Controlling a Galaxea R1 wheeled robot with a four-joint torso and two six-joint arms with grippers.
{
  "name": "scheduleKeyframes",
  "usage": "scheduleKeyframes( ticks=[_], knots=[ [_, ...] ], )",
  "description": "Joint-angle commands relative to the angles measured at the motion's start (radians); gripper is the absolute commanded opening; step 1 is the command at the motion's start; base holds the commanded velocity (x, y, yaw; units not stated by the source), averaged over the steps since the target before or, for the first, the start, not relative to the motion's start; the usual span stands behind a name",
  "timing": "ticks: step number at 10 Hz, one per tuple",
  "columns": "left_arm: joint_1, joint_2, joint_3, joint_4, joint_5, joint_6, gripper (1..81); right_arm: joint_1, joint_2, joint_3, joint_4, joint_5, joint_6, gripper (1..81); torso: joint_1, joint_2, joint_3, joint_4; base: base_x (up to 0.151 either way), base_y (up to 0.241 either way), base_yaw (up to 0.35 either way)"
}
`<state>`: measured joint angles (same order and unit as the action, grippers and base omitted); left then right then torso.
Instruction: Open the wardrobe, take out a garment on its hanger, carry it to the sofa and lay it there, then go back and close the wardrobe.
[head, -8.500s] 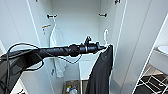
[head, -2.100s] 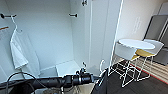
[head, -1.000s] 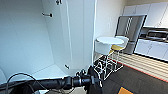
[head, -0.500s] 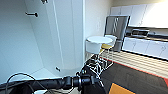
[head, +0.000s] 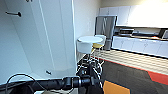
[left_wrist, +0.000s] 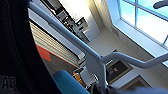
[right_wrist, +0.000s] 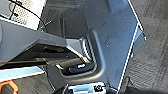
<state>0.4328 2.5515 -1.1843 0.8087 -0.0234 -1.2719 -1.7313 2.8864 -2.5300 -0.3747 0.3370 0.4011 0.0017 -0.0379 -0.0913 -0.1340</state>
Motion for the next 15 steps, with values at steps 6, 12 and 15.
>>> scheduleKeyframes(
  ticks=[6, 12, 15],
  knots=[
    [-0.157, 0.004, 0.058, 0.038, -0.039, 0.019, 1.0, 0.009, -0.005, 0.005, -0.012, -0.035, 0.004, 81.1, 0.0, 0.0, 0.0, 0.0, 0.0, 0.0, -0.282],
    [-0.157, 0.018, 0.063, 0.044, -0.039, 0.019, 1.0, 0.012, -0.002, 0.002, -0.015, -0.035, 0.002, 81.1, 0.0, 0.0, -0.075, 0.0, 0.0, 0.0, -0.282],
    [-0.154, 0.017, 0.074, 0.05, -0.039, 0.019, 1.0, 0.014, -0.002, 0.001, -0.013, -0.035, 0.002, 81.1, 0.0, 0.0, -0.084, 0.0, 0.0, 0.0, -0.283]
  ],
)
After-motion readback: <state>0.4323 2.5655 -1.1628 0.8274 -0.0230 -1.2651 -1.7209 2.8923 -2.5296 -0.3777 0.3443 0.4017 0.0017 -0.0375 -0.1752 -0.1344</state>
